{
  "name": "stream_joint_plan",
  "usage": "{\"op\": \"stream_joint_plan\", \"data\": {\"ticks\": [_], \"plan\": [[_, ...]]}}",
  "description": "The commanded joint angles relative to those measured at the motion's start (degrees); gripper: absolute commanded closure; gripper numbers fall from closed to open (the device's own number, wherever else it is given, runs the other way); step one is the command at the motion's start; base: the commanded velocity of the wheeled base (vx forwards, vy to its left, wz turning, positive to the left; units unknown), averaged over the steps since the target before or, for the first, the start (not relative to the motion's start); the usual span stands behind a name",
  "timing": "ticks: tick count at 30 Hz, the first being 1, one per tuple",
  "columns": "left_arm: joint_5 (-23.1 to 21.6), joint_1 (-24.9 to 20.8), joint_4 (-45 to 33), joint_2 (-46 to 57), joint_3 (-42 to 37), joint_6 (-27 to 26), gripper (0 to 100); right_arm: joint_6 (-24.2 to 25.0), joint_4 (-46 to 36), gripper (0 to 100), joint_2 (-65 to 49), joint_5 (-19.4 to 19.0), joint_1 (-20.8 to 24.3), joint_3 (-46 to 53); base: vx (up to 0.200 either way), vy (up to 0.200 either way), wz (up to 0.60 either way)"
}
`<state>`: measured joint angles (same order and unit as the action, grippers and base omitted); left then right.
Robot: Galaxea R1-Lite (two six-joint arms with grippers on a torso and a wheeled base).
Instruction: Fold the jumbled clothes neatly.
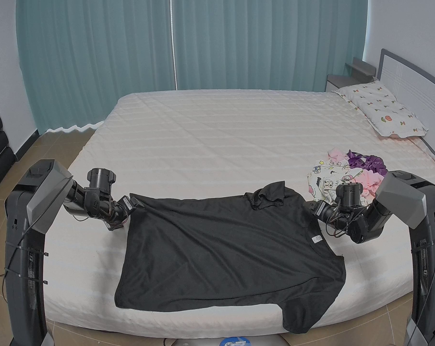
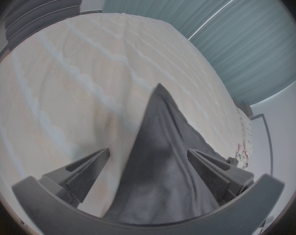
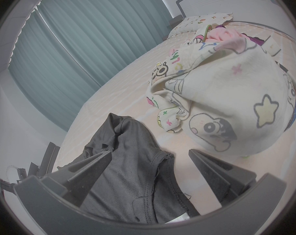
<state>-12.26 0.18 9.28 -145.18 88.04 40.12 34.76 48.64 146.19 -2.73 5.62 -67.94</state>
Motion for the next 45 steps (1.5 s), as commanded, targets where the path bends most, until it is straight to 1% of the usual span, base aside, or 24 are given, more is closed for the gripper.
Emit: {"op": "stream_joint_plan", "data": {"ticks": [1,7,8,13,16,19,21,23,26,35,36,39,45], "plan": [[-1.45,-0.18,0.39,3.41,-0.77,-0.13,0,0.05,0.05,0,0.15,0.01,-0.17,-0.62,0.0,0.0,0.0],[-1.18,-0.62,1.53,3.06,-0.59,-0.48,0,-0.04,0.05,0,0.41,0.01,-0.08,-0.7,0.0,0.0,0.0],[-1.27,-0.89,3.2,2.88,-0.94,-0.48,0,0.05,0.05,0,0.5,0.01,-0.08,-0.79,0.0,0.0,0.0],[-0.83,-2.64,6.72,-0.28,-1.82,-1.54,0,0.05,0.05,0,0.85,0.01,-0.08,-1.23,0.0,0.0,0.0],[-0.3,-2.91,6.98,-1.25,-1.73,-2.68,0,0.05,-0.04,0,0.94,0.01,-0.08,-1.5,0.0,0.0,0.0],[2.86,-3.35,7.51,-2.13,-1.2,-3.21,0,0.05,-0.04,0,1.12,0.01,-0.08,-1.93,0.0,0.0,0.0],[3.56,-3.26,7.51,-2.3,-1.2,-3.91,0,0.05,-0.12,0,1.2,0.01,-0.08,-1.93,0.0,0.0,0.0],[3.91,-3.17,7.51,-2.3,-1.2,-4.96,0,0.05,-0.12,0,1.2,0.01,-0.08,-1.93,0.0,0.0,0.0],[4.79,-2.91,7.51,-2.13,-1.2,-5.14,0,0.05,-0.12,0,1.29,0.01,-0.08,-1.93,0.0,0.0,0.0],[4.79,-3.0,7.51,-3.36,-1.38,-5.23,0,-0.04,-0.3,0,2.43,0.09,0.01,-3.96,0.0,0.0,0.0],[4.79,-3.0,7.51,-3.36,-1.56,-5.23,100,-0.04,-0.65,0,2.52,0.09,0.09,-4.22,0.0,0.0,0.0],[4.88,-2.82,7.33,-3.09,-2.0,-5.14,100,-0.3,-2.59,0,3.05,0.09,0.36,-5.45,0.0,0.0,0.0],[4.97,-2.38,7.42,-1.51,-4.72,-4.79,100,-1.36,-6.89,0,5.51,0.09,0.36,-11.87,0.0,0.0,0.0]]}}
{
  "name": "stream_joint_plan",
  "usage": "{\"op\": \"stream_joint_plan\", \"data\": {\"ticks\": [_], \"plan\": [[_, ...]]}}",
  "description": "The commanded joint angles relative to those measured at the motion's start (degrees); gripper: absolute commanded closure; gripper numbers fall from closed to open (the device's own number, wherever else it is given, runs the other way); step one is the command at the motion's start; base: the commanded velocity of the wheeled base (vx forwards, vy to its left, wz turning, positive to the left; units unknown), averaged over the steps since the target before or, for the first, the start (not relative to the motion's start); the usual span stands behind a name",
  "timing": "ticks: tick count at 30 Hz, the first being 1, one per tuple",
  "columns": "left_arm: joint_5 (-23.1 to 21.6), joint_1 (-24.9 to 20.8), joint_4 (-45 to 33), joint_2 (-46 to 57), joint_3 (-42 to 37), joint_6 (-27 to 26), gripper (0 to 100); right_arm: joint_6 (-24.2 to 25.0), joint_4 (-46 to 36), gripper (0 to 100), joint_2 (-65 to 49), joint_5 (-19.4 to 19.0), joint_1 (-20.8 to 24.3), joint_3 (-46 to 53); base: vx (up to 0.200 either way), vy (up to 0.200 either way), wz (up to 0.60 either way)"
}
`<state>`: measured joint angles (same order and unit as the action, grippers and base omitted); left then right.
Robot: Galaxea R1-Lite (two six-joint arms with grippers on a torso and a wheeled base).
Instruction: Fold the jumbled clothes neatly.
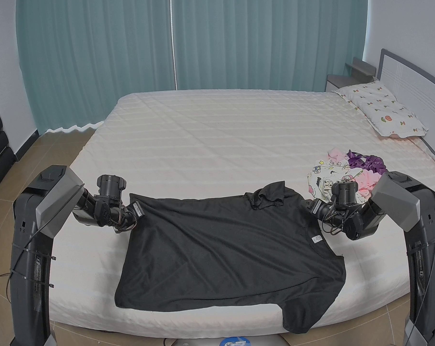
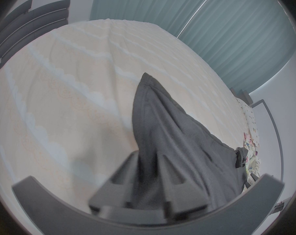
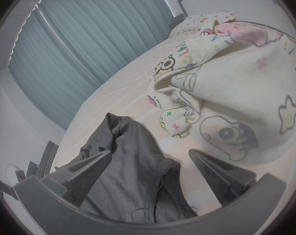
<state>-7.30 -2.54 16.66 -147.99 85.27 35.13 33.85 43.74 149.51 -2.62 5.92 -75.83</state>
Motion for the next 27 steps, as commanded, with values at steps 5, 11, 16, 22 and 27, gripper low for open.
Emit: {"op": "stream_joint_plan", "data": {"ticks": [5,11,16,22,27], "plan": [[0.18,0.34,0.03,2.1,-2.66,0.2,100,-1.33,-4.72,0,4.39,-0.02,0.05,-8.11,0.0,0.0,0.0],[0.18,0.25,-0.05,2.27,-2.74,0.2,100,-1.42,-7.62,100,5.53,-0.1,0.05,-10.75,0.0,0.0,0.0],[0.27,0.25,-0.14,2.45,-2.83,0.2,100,-1.25,-7.79,100,5.62,-0.1,0.05,-11.01,0.0,0.0,0.0],[0.27,0.87,-0.14,3.24,-3.62,0.2,100,-1.33,-7.44,100,0.44,-0.63,-0.39,-3.54,0.0,0.0,0.0],[0.27,1.22,-0.14,4.47,-5.38,-0.06,100,-1.51,-6.91,100,-2.82,-1.25,-1.62,0.42,0.0,0.0,0.0]]}}
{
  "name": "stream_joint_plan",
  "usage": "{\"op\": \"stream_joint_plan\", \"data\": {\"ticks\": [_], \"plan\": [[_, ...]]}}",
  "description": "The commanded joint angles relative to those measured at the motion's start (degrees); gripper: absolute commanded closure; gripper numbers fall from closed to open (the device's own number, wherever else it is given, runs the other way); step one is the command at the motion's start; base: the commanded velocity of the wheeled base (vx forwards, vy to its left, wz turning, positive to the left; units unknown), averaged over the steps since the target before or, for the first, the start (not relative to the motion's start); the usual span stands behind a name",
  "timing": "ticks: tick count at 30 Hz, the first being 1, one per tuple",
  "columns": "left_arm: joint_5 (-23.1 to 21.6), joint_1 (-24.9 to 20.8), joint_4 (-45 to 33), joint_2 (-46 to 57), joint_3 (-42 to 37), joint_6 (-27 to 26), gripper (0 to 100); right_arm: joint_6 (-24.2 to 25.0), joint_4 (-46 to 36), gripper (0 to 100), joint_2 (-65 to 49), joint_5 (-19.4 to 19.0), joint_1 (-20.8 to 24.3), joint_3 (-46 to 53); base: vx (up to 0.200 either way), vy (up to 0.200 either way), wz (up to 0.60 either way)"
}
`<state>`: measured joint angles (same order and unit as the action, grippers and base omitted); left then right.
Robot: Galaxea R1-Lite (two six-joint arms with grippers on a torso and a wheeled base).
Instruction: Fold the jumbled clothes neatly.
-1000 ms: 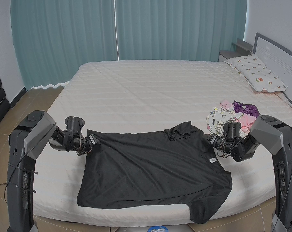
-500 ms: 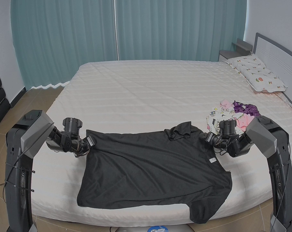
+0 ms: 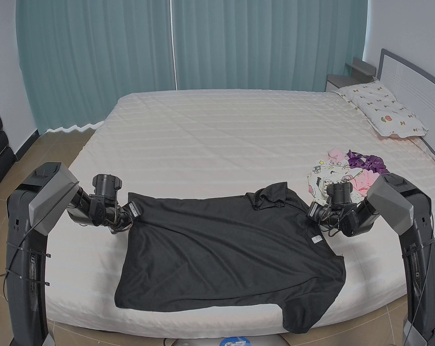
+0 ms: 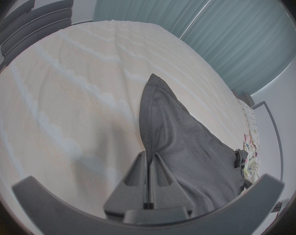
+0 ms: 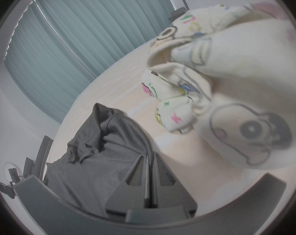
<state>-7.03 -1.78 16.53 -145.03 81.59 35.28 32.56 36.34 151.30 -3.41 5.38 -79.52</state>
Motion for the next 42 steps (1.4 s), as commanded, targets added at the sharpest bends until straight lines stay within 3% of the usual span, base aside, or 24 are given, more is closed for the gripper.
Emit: {"op": "stream_joint_plan", "data": {"ticks": [1,6,11,16,17,24,27,28,29,30,32,35,42], "plan": [[0.0,0.55,0.08,1.68,-1.96,-0.3,100,-0.22,0.49,100,-5.05,-0.54,-1.16,4.55,0.0,0.0,0.0],[-0.09,1.16,0.08,2.82,-4.16,-0.39,100,-1.62,0.05,100,-8.04,-1.51,-1.95,9.38,0.0,0.0,0.0],[-0.88,1.78,-0.09,5.9,-8.73,-0.83,100,-8.39,-0.66,100,-11.29,-2.91,-3.18,16.33,0.0,0.0,0.0],[-0.44,1.87,-0.09,5.81,-10.49,-2.85,100,-9.71,-0.83,100,-11.99,-3.0,-3.09,18.79,0.0,0.0,0.0],[-0.44,1.78,-0.01,5.72,-10.75,-2.85,100,-9.89,-1.1,0,-11.82,-3.0,-2.92,19.05,0.0,0.0,0.0],[-0.61,1.78,-0.01,5.64,-11.63,-2.76,100,-7.42,0.57,0,-13.75,-3.18,-1.25,16.15,0.0,0.0,0.0],[-0.61,1.69,0.08,5.81,-12.07,-2.76,100,-3.21,-0.04,0,-15.86,-3.35,0.16,13.6,0.0,0.0,0.0],[-0.79,1.69,0.17,5.9,-12.25,-2.76,100,1.28,-0.83,0,-16.21,-4.06,1.83,10.53,0.0,0.0,0.0],[-0.79,1.69,0.17,5.9,-12.25,-2.76,100,1.28,-0.83,0,-16.21,-4.06,1.83,10.53,0.0,0.0,0.0],[-0.79,1.69,0.17,5.9,-12.25,-2.67,100,6.46,-3.38,0,-15.07,-3.97,4.73,7.62,0.0,0.0,0.0],[-0.79,1.69,0.17,5.81,-12.25,-2.67,100,8.13,-4.26,0,-14.36,-4.06,5.61,6.75,0.0,0.0,0.0],[-0.88,1.6,0.17,5.81,-12.33,-2.32,100,14.81,-6.02,0,-9.09,-3.35,9.74,1.65,0.0,0.0,0.0],[-0.52,1.43,0.26,5.81,-13.04,-2.23,100,16.83,-9.71,0,-4.26,-3.35,11.85,-3.19,0.0,0.0,0.0]]}}
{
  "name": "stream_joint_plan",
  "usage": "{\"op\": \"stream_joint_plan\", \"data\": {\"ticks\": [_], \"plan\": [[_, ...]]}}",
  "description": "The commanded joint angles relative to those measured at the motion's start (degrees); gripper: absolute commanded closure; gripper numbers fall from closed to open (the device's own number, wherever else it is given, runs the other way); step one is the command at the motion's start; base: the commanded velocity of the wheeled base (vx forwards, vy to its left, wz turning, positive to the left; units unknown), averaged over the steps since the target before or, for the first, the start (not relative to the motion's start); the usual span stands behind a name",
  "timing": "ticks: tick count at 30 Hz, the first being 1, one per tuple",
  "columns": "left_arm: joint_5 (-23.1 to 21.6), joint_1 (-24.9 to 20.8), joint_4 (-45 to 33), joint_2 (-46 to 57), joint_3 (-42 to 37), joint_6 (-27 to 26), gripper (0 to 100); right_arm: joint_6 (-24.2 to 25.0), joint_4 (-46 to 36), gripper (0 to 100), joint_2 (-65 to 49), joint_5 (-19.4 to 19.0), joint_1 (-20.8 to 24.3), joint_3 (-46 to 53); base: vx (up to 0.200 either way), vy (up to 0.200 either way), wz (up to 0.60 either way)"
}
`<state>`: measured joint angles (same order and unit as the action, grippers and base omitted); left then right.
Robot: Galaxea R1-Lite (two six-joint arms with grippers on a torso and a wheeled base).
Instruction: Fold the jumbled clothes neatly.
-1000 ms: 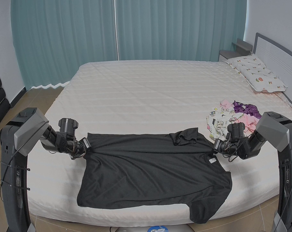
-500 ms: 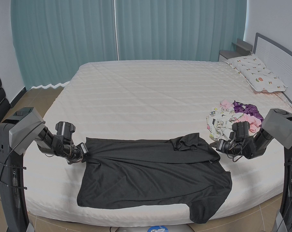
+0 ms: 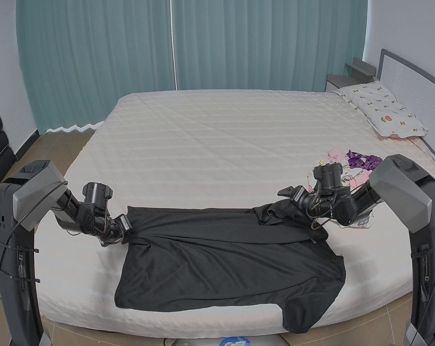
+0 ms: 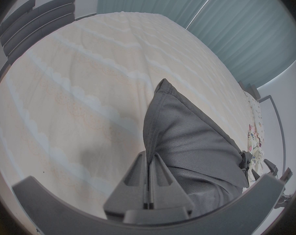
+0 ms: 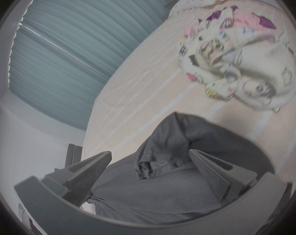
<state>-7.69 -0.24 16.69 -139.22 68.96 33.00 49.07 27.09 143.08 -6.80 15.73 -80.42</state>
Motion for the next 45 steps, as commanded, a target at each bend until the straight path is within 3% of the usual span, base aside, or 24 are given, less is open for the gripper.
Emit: {"op": "stream_joint_plan", "data": {"ticks": [1,10,15,18,20,21,23,28,35,39,45], "plan": [[0.05,-0.11,0.1,0.0,-0.41,0.05,100,0.42,-1.16,0,4.93,0.03,1.41,-3.25,0.0,0.0,0.0],[-0.22,-0.11,0.1,-0.18,-0.32,0.05,100,0.68,-1.6,0,8.35,0.56,1.32,-7.82,0.0,0.0,0.0],[-0.22,-0.11,0.1,-0.27,-0.41,0.05,100,4.72,-0.28,0,12.4,5.48,1.06,-16.79,0.0,0.0,0.0],[-0.22,-0.11,0.1,-0.27,-0.32,0.05,100,5.86,-0.11,0,13.28,6.19,1.06,-18.98,0.0,0.0,0.0],[-0.22,-0.11,0.1,-0.18,-0.41,0.13,100,7.89,0.51,0,17.76,10.49,0.36,-32.87,0.0,0.0,0.0],[-0.22,-0.11,0.1,-0.18,-0.41,0.13,100,7.89,0.69,0,18.11,11.2,0.27,-34.17,0.0,0.0,0.0],[-0.22,-0.11,0.1,-0.18,-0.41,0.13,100,7.97,3.06,0,17.85,12.52,0.09,-34.17,0.0,0.0,0.0],[0.05,-0.11,0.1,-0.18,-0.41,0.13,100,7.01,14.22,0,15.83,11.11,-0.78,-34.17,0.0,0.0,0.0],[0.13,-0.11,0.1,-0.18,-0.5,0.13,100,3.76,12.99,0,16.7,10.93,-2.45,-34.17,0.0,0.0,0.0],[0.22,-0.11,0.1,-0.18,-0.5,0.13,100,0.5,4.9,0,18.37,11.46,-2.81,-34.17,0.0,0.0,0.0],[0.4,-0.11,0.1,-0.27,-0.5,0.13,100,-1.34,3.15,0,16.62,11.72,-2.54,-29.71,0.0,0.0,0.0]]}}
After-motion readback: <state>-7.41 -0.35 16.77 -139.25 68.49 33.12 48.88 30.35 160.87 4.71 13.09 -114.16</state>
